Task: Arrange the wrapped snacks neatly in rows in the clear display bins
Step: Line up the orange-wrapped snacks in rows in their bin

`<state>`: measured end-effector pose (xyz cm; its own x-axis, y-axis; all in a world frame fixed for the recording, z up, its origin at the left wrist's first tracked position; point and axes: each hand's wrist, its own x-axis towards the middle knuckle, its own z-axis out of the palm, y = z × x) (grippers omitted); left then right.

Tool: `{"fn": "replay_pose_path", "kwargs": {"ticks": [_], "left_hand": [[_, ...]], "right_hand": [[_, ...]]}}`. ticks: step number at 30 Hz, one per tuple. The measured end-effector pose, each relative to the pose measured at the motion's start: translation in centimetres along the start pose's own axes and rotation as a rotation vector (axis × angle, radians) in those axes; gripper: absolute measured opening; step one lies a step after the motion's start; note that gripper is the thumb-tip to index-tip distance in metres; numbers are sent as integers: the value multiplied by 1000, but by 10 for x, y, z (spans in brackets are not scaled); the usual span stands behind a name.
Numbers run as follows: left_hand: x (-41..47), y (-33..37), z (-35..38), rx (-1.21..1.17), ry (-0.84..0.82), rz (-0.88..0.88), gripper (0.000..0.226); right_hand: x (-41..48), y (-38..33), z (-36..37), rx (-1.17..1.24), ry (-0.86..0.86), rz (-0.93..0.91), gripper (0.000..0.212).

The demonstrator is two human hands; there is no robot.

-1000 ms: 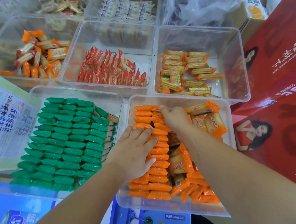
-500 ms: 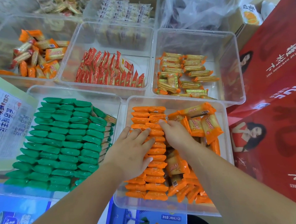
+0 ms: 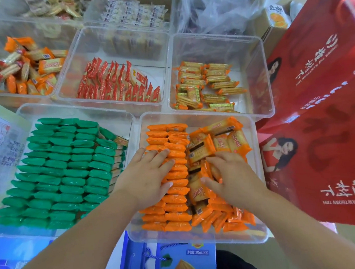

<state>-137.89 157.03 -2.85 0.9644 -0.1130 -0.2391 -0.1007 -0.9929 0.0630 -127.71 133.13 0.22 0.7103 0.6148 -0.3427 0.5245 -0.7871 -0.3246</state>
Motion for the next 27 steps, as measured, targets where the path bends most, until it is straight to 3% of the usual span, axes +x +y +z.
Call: {"fn": "replay_pose_path", "kwargs": {"ticks": [4, 7, 15, 19, 22, 27], "left_hand": [[-1, 1, -1, -21, 26, -8, 64], [-2, 1, -1, -5, 34, -19, 71], [-6, 23, -17, -24, 5, -33, 101], [1, 93, -23, -200, 81, 25, 94], [6, 143, -16, -386, -36, -118, 92], [10, 172, 2, -449, -161, -335, 116]], "right_hand": [[-46, 12, 7, -85, -108, -24, 96], [-70, 14, 9, -172, -140, 16, 104], [-103, 26, 4, 22, -11, -11, 77], [-103, 53, 0, -20, 187, -148, 63], [-97, 71, 13, 43, 140, -97, 66], [-92, 82, 37, 349, 128, -145, 59]]}}
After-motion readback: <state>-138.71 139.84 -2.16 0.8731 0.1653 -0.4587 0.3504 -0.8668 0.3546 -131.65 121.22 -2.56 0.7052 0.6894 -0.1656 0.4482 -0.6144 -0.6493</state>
